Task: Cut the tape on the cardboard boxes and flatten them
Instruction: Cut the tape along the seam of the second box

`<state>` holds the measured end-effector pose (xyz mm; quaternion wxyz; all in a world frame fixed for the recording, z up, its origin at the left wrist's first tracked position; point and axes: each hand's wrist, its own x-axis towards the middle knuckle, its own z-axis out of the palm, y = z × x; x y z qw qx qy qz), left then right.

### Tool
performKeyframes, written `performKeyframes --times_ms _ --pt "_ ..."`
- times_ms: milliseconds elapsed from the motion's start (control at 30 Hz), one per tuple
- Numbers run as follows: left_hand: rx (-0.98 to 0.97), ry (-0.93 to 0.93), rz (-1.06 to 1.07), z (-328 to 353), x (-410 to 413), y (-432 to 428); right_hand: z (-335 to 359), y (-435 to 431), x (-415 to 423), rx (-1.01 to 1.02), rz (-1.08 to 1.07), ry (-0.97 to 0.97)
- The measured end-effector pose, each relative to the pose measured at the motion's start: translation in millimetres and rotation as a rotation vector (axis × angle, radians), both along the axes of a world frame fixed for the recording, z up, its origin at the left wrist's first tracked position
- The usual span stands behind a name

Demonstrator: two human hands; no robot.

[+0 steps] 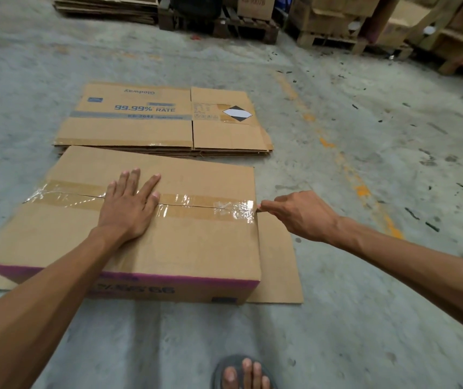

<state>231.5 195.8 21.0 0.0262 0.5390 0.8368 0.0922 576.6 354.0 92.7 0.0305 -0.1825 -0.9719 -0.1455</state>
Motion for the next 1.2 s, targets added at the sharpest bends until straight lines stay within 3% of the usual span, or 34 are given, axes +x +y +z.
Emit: performKeyframes --times_ms 267,367,433,667,767,967,1200 --pt "-0.040 0.012 0.047 2.9 -13.2 -24.9 12.0 -1.9 -7.9 0.054 0.038 -0.127" --pt "-0.101 0.007 0.108 4.8 -39.7 -44.8 5.5 1.0 8.3 -0.037 -0.074 -0.119" --pt "-0.130 0.007 0.145 7.5 -50.4 -52.9 0.0 -2.8 11.1 -0.206 -0.246 0.034" --pt "-0.044 -0.028 0.244 11.4 4.5 -39.0 -12.2 -48.6 -61.9 -1.179 -0.645 0.625" --pt "0.000 -0.059 0.151 10.6 38.9 -25.3 -24.0 -52.1 -96.4 -1.359 -0.838 0.773" --pt "0.040 -0.045 0.056 6.7 60.9 -5.5 -37.1 -53.5 -130.1 -1.366 -1.017 0.933" --pt "0.068 -0.045 0.054 2.6 59.2 2.3 -47.7 -50.2 -128.0 -1.301 -0.940 0.929"
